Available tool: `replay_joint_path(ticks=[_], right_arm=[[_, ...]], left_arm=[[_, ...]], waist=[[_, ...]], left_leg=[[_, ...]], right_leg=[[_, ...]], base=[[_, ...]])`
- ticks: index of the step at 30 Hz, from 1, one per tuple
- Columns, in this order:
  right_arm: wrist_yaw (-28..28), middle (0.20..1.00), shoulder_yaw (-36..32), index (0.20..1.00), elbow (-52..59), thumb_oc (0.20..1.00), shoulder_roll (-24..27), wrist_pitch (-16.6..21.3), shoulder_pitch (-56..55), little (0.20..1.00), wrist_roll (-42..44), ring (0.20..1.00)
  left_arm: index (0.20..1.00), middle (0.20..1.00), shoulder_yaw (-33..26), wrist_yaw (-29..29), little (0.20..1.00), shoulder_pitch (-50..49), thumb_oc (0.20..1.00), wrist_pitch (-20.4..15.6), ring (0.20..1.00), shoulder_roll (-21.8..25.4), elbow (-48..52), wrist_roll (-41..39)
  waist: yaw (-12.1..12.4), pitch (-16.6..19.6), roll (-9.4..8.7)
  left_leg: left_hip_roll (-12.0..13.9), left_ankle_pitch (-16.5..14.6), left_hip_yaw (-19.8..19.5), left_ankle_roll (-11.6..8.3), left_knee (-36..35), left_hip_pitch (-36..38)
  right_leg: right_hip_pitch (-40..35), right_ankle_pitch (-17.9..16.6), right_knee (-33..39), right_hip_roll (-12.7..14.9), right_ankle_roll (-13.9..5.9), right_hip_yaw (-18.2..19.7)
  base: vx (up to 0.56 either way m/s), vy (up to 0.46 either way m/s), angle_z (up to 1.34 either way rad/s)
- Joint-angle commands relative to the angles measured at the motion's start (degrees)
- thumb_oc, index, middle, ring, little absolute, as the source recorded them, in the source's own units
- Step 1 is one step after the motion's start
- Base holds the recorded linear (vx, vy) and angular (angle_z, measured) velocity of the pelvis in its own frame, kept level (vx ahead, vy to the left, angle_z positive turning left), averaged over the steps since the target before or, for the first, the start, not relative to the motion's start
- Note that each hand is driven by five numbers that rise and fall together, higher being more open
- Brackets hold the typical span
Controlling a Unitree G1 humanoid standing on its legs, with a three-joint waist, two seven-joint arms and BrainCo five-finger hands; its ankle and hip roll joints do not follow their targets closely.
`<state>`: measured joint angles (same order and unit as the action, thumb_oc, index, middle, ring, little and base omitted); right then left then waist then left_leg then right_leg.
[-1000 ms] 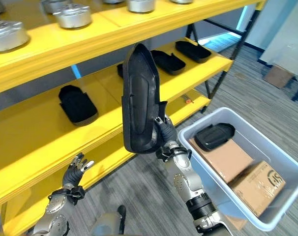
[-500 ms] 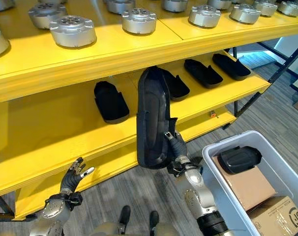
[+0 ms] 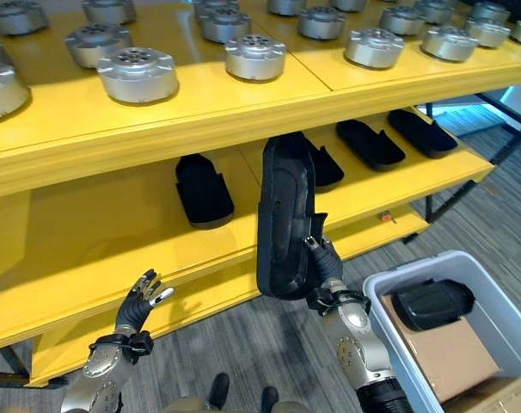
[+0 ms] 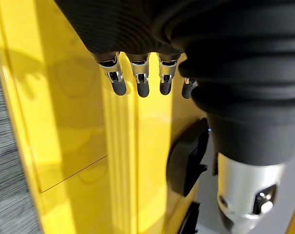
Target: Move parts from the plastic box to the shelf.
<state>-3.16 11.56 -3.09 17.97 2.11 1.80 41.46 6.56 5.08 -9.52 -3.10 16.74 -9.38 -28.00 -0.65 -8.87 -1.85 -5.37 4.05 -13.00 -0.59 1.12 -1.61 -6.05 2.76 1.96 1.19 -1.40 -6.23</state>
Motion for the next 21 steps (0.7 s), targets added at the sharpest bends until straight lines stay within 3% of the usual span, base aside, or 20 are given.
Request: replay_joint_path(ticks=[1,3,4,5,6,7,8,9,10,12,13,15,21], right_arm=[[2.3,0.200,-2.5,0.200,7.3,0.200,2.0,3.1,0.7,0.200,2.5,0.200],[1.9,0.200,-2.7,0.200,6.9,0.200,1.8,2.8,0.5,0.200,3.1,0.200],[1.9,0.200,-2.6,0.200,6.9,0.200,1.8,2.8,0.5,0.200,3.1,0.200],[1.7,0.200,-2.2,0.200,6.7,0.200,1.7,2.7,0.7,0.200,3.1,0.200],[1.1,0.200,-1.9,0.200,6.5,0.200,1.6,2.9,1.1,0.200,3.2,0.200],[0.2,0.200,-1.3,0.200,5.7,0.200,1.2,3.1,2.1,0.200,3.8,0.200],[0.2,0.200,-1.3,0.200,5.7,0.200,1.2,3.1,2.1,0.200,3.8,0.200],[0.1,0.200,-1.1,0.200,5.6,0.200,1.4,3.2,2.5,0.200,3.4,0.200],[-0.2,0.200,-1.2,0.200,5.7,0.200,1.1,4.0,2.9,0.200,3.2,0.200],[-0.3,0.200,-1.0,0.200,5.8,0.200,1.2,3.7,2.9,0.200,3.2,0.200],[-0.2,0.200,-0.9,0.200,6.1,0.200,1.2,3.7,3.0,0.200,2.6,0.200],[-0.2,0.200,-0.9,0.200,6.5,0.200,1.0,3.6,2.9,0.200,2.7,0.200],[0.1,0.200,0.3,0.200,6.6,0.200,-0.2,3.1,4.5,0.200,2.5,0.200]], left_arm=[[1.000,1.000,-2.3,-0.8,1.000,-1.6,1.000,-2.5,1.000,1.7,3.6,-0.2],[1.000,1.000,-3.2,-0.9,1.000,-2.6,1.000,-2.0,1.000,1.7,4.0,-1.4],[1.000,1.000,-3.2,-0.9,1.000,-2.6,1.000,-2.0,1.000,1.7,4.0,-1.4],[1.000,1.000,-3.3,-0.6,1.000,-3.0,1.000,-1.9,1.000,1.6,4.3,-1.6],[1.000,1.000,-3.2,-0.1,1.000,-3.3,1.000,-1.9,1.000,1.4,4.3,-1.9],[1.000,1.000,-3.2,1.0,1.000,-3.1,1.000,-1.7,1.000,1.2,4.2,-2.6],[1.000,1.000,-3.2,1.0,1.000,-3.1,1.000,-1.7,1.000,1.2,4.2,-2.6],[1.000,1.000,-3.2,1.0,1.000,-2.9,1.000,-1.6,1.000,1.1,4.2,-2.4],[1.000,1.000,-2.3,1.1,1.000,-1.4,1.000,-1.7,1.000,1.2,3.4,-2.2],[1.000,1.000,-2.2,0.6,1.000,-1.2,1.000,-1.7,1.000,1.2,3.2,-2.3],[1.000,1.000,-1.8,0.0,1.000,-1.1,1.000,-1.8,1.000,1.3,3.2,-2.3],[1.000,1.000,-1.8,-0.3,1.000,-1.2,1.000,-1.8,1.000,1.2,3.4,-2.7],[1.000,1.000,-1.5,-0.4,1.000,-2.0,1.000,-2.0,1.000,2.1,3.2,-3.3]], waist=[[0.7,-0.7,-2.36],[0.6,-0.4,-3.37],[0.7,-0.5,-3.37],[0.8,-0.2,-3.36],[1.0,-0.2,-3.12],[1.0,-0.1,-2.26],[0.9,-0.1,-2.24],[0.8,-0.1,-1.59],[0.3,-0.5,-0.33],[0.3,-0.4,0.36],[0.7,-0.2,1.73],[0.9,-0.1,2.21],[3.4,-0.9,1.29]], left_leg=[[0.4,-6.7,10.5,-3.09,20.0,-4.5],[6.8,-7.8,13.5,-1.83,17.2,-4.0],[6.8,-7.9,13.6,-1.84,17.0,-3.7],[10.6,-6.2,13.1,-2.04,13.3,-2.9],[12.5,-4.3,12.6,-2.29,9.7,-1.9],[17.5,1.3,11.0,-3.40,2.5,-1.8],[17.6,1.5,10.9,-3.44,2.2,-1.6],[19.8,4.0,11.9,-4.39,-1.1,-1.2],[23.4,8.1,17.3,-6.25,-4.1,-1.6],[23.5,7.2,18.0,-6.75,-5.3,-0.2],[24.1,7.7,17.6,-8.30,-6.1,-0.5],[23.7,6.8,17.5,-8.06,-6.1,-0.4],[19.2,1.4,16.6,-6.55,0.2,-2.1]], right_leg=[[5.0,0.8,-4.9,-1.2,-0.11,-0.3],[5.4,1.1,-5.0,0.3,-0.42,-1.0],[5.2,1.2,-5.0,0.3,-0.41,-0.9],[5.5,1.5,-4.9,0.9,-0.58,-1.1],[5.5,2.0,-4.8,0.8,-0.58,-1.2],[6.5,3.2,-5.5,0.7,-0.56,-1.4],[6.5,3.3,-5.5,0.7,-0.52,-1.5],[6.7,4.0,-6.1,0.6,-0.57,-2.0],[7.3,5.1,-7.9,1.6,-0.70,-5.1],[7.6,5.6,-9.1,1.7,-0.71,-5.9],[7.3,6.3,-10.3,1.9,-0.96,-7.0],[6.8,6.5,-10.6,2.6,-1.26,-7.8],[2.0,5.1,-8.1,6.9,-3.83,-9.3]], base=[[0.01,-0.048,0.63],[0.04,-0.020,0.63],[0.05,0.024,0.43],[0.05,0.029,0.24],[0.06,0.074,0.25],[0.03,0.047,0.31],[0.04,0.082,0.50],[0.03,0.155,0.59],[0.02,0.156,0.60],[0.06,0.162,0.62],[0.09,0.165,0.45],[0.11,0.207,0.26],[0.11,0.207,0.29]])
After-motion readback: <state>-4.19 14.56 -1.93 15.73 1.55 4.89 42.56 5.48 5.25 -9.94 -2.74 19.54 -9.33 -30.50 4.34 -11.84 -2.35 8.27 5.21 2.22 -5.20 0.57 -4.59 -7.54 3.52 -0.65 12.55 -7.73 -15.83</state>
